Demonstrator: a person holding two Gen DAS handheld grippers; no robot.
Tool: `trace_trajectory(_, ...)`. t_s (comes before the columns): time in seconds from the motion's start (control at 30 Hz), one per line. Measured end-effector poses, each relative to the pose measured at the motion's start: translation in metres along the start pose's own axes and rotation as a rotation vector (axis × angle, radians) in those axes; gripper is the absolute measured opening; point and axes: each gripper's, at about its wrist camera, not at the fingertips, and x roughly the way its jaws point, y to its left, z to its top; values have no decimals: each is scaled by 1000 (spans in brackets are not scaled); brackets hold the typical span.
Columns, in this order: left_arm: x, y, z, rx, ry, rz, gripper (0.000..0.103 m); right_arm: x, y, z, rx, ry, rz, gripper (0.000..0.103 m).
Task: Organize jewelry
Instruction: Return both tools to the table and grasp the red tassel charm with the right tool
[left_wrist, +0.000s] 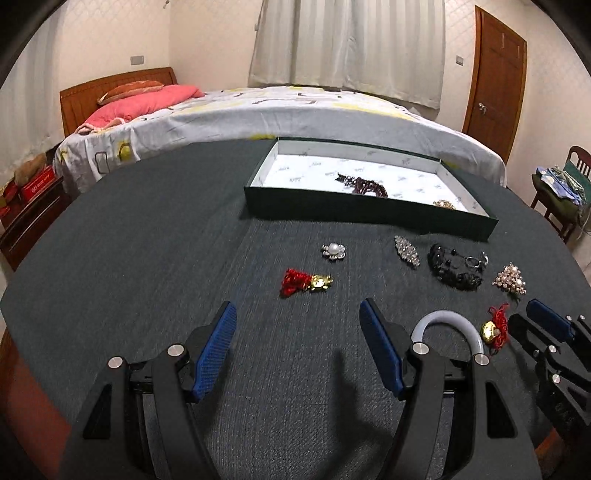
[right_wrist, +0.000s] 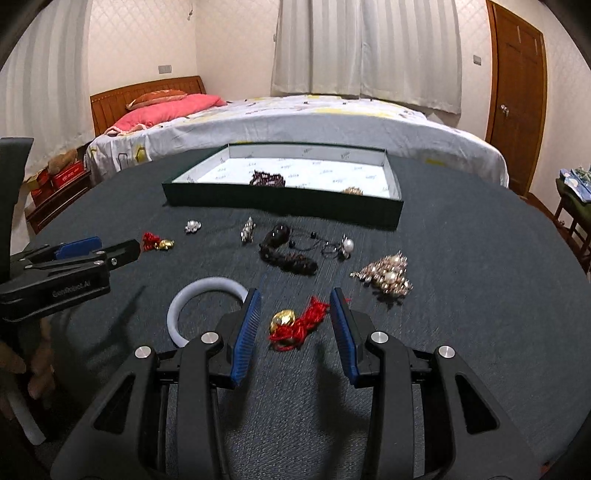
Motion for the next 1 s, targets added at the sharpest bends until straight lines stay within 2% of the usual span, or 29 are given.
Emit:
trace_trajectory(0.37, 3, -1, -3, 9, 11, 0, 67, 24, 2, -7, 4, 91, -12, 39)
trace_trajectory(0.5, 3, -2, -4, 12, 12, -1, 67, 25, 4, -8, -6, 94, -16, 39)
trace_trajectory(0.67, 3, -4, -4, 17, 13, -5, 67, 25, 4, -8, 2, 93, -11, 21)
trace_trajectory(1.0, 2, -16, -6, 46, 21, -31, 67, 14, -9, -5, 20, 57, -15, 19)
